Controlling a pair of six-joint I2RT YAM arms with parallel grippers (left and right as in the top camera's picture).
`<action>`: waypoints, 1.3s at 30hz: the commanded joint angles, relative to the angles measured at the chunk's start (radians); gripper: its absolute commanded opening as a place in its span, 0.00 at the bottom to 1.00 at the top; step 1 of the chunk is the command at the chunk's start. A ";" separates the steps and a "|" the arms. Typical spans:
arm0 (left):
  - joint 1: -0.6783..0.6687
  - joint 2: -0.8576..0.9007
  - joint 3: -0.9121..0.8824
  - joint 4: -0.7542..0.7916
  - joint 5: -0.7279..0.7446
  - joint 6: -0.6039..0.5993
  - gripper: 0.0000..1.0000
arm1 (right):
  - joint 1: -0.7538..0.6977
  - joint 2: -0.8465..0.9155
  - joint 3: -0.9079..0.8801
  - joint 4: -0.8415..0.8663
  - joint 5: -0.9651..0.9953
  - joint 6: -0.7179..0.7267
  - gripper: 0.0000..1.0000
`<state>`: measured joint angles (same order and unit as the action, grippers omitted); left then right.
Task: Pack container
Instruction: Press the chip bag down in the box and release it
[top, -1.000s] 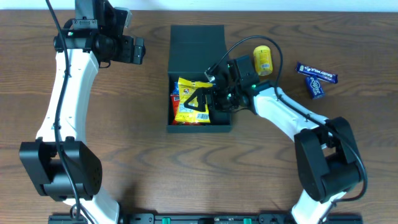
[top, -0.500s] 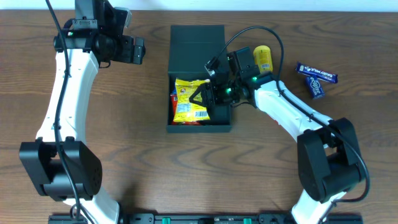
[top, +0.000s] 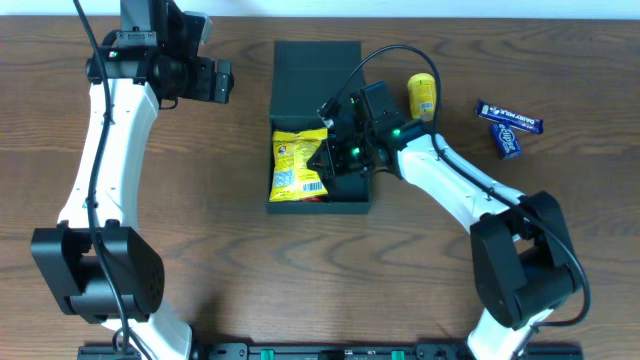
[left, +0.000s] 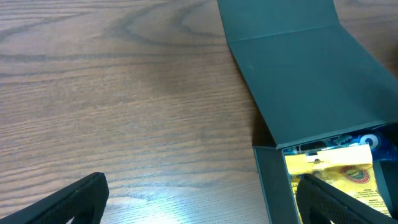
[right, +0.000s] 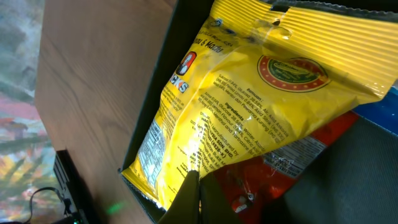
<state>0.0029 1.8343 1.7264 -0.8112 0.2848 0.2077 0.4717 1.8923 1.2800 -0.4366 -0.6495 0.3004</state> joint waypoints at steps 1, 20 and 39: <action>0.004 -0.026 0.025 -0.003 -0.003 0.010 0.98 | 0.022 0.005 0.016 -0.001 -0.001 -0.033 0.01; 0.004 -0.026 0.025 -0.004 -0.003 0.009 0.98 | -0.006 0.011 0.056 -0.070 0.013 -0.043 0.99; 0.004 -0.026 0.025 -0.003 -0.003 0.009 0.98 | 0.014 0.016 0.273 -0.361 0.231 -0.123 0.01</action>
<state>0.0029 1.8343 1.7264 -0.8116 0.2848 0.2077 0.4717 1.8980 1.5608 -0.7994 -0.4683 0.2008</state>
